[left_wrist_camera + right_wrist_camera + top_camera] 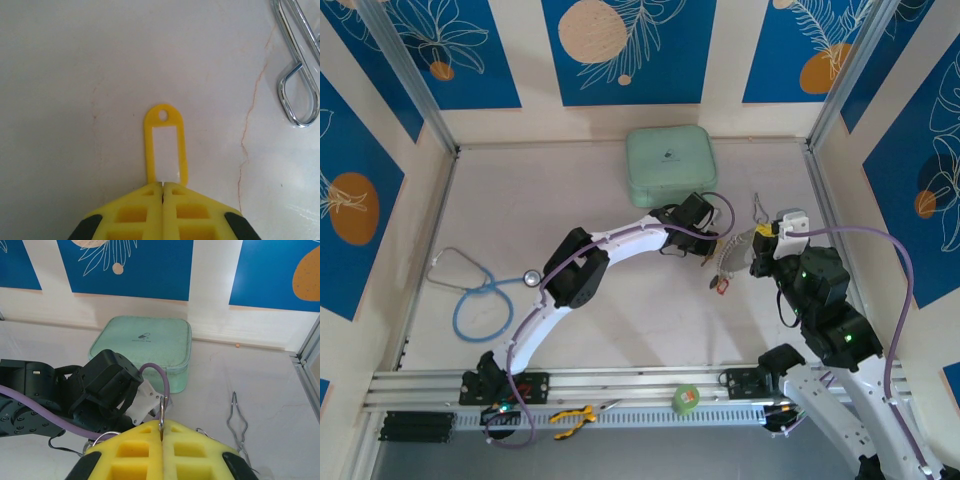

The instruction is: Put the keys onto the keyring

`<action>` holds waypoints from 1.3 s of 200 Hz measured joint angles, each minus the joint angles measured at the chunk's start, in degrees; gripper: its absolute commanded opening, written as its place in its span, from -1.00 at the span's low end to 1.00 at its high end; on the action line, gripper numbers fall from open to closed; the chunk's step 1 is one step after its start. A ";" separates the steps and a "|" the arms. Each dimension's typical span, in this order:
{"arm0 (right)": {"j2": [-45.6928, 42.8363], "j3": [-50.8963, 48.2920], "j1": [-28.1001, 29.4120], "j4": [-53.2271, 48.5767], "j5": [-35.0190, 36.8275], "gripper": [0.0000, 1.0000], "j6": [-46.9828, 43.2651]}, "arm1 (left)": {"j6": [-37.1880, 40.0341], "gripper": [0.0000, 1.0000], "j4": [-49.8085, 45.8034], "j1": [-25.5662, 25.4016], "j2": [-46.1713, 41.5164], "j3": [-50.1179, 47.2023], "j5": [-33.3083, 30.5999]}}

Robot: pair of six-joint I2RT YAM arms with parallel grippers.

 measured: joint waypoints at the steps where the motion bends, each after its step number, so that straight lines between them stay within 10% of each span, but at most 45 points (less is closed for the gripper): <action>1: 0.00 0.00 0.00 -0.02 -0.02 -1.00 0.00 | 0.11 -1.00 0.13 0.00 -0.09 -0.13 -0.02; 151: 22.49 3.30 7.67 1.05 -21.07 -1.00 -7.34 | 6.93 -1.00 15.85 12.24 -52.72 -56.85 -1.90; 260: 25.53 0.22 10.45 9.62 -29.92 -1.00 -15.72 | 14.03 -1.00 9.53 14.60 -72.26 -73.33 -6.82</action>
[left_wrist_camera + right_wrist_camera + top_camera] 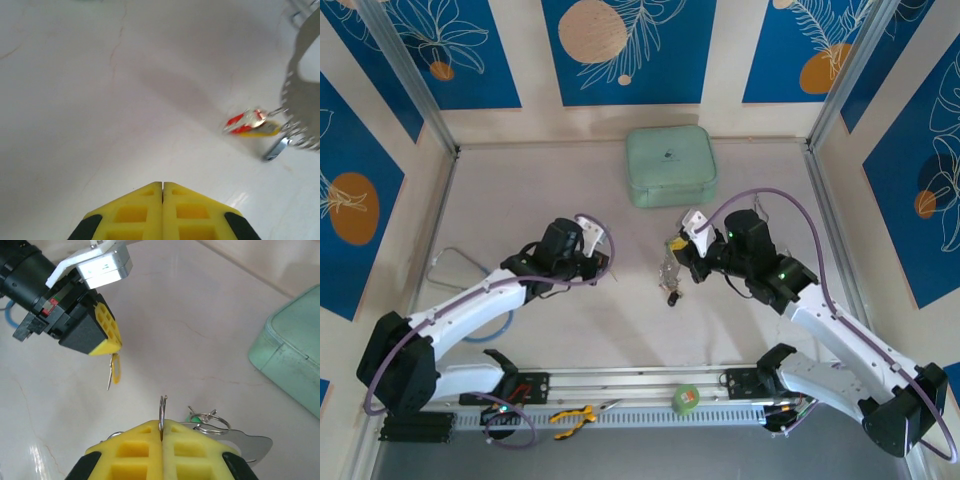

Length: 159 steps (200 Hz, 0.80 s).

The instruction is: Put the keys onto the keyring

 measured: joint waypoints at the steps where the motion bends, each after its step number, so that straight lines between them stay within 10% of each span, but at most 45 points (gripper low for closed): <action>1: -0.04 -0.13 0.02 -0.04 -0.04 -1.00 -0.24 | 0.04 -1.00 -0.04 0.00 0.00 -0.04 -0.09; 159: 8.02 -7.87 11.85 9.99 -13.11 -1.00 -25.46 | 26.64 -1.00 7.43 0.00 -28.30 -16.61 9.62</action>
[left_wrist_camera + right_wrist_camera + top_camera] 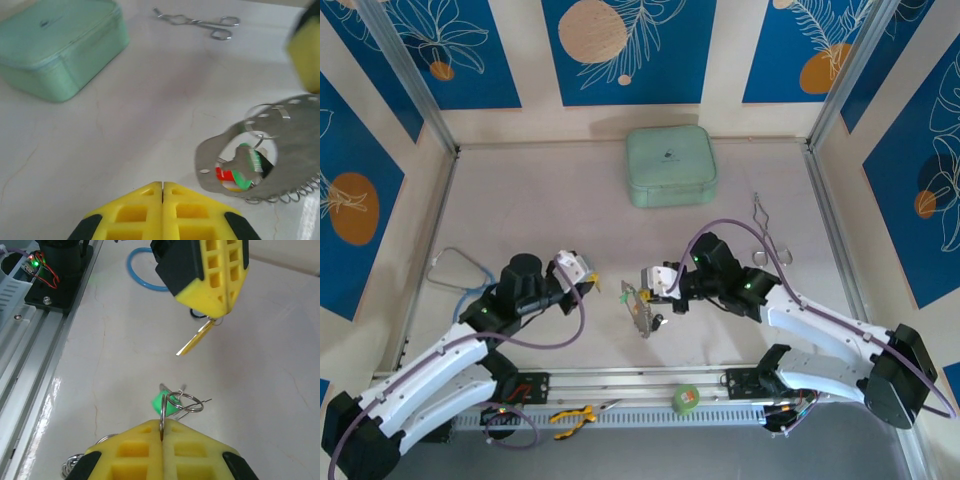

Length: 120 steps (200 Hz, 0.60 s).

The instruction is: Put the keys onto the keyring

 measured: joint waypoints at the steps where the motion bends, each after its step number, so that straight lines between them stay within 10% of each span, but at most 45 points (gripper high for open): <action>1: 0.09 0.00 0.07 0.17 0.00 -1.00 -0.02 | 0.11 -1.00 0.00 0.02 -0.02 -0.02 0.13; 120: 5.66 2.36 4.24 1.84 -1.77 -1.00 -4.92 | 20.98 -1.00 4.79 0.00 -2.27 -1.27 18.80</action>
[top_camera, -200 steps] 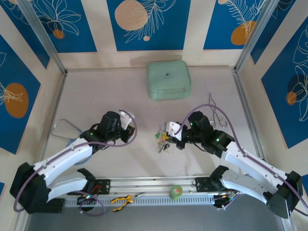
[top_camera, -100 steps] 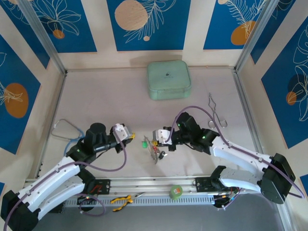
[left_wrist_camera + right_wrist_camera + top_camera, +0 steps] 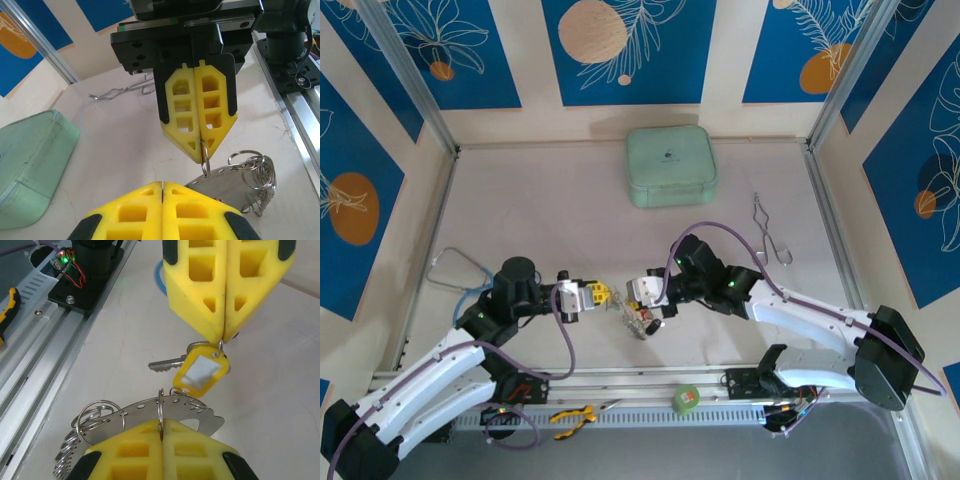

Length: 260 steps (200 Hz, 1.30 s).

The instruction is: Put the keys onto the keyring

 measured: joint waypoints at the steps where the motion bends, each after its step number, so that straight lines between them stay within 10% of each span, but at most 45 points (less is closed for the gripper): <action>1: 0.00 0.00 0.02 0.00 -0.02 -1.00 0.00 | 0.04 -1.00 0.00 0.00 0.02 0.00 0.00; 117: -3.87 0.00 -5.70 -0.50 -1.33 -1.00 5.75 | -28.81 -1.00 -6.67 0.00 1.44 0.17 -31.36; 220: -10.10 -0.02 -6.56 -4.81 2.75 -1.00 6.25 | -46.23 -1.00 -11.74 0.00 36.09 12.68 -33.46; 260: -10.67 -0.02 -6.56 -5.29 2.91 -1.00 6.25 | -51.69 -0.14 -12.57 -0.02 39.19 13.22 -32.87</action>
